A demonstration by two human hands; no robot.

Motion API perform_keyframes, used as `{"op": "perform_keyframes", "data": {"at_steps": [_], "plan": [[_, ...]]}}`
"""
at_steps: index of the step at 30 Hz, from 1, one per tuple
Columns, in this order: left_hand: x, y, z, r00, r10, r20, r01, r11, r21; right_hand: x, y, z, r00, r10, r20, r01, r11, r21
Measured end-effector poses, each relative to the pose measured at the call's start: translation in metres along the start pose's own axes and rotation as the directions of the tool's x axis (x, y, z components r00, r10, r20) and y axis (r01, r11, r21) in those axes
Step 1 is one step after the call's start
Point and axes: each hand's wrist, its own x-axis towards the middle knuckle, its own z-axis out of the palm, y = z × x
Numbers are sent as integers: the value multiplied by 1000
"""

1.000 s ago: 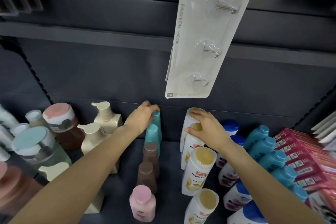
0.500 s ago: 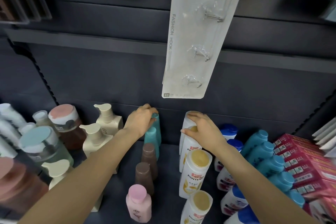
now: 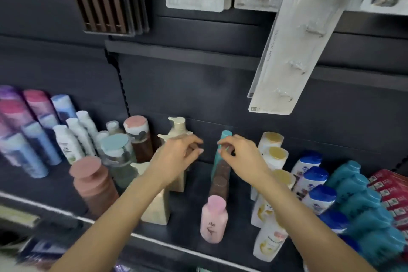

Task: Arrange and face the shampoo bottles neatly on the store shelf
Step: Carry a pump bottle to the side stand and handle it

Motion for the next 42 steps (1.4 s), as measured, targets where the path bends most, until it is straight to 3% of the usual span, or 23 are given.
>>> {"op": "perform_keyframes", "data": {"at_steps": [7, 13, 22, 30, 37, 40, 42], "plan": [[-72, -76, -70, 987, -70, -147, 87, 990, 112, -23, -89, 61, 999, 15, 33, -17, 999, 44], [-109, -130, -100, 984, -174, -40, 176, 913, 368, -35, -145, 119, 984, 58, 169, -52, 998, -38], [-133, -171, -115, 949, -290, 126, 215, 884, 415, -25, -156, 134, 969, 212, 129, -195, 972, -132], [-132, -174, -118, 957, -263, 121, 182, 872, 455, -12, -160, 133, 957, 266, 112, -257, 962, -92], [-130, -172, -119, 963, -263, 55, 215, 879, 425, -20, -161, 131, 963, 265, 55, -269, 958, 97], [-132, -170, -117, 982, -189, -20, 181, 900, 395, -24, -165, 123, 967, 251, -35, -237, 945, 224], [-130, -166, -113, 997, -73, 22, 61, 937, 343, -26, -169, 115, 966, 239, -96, -203, 937, 284]]}}
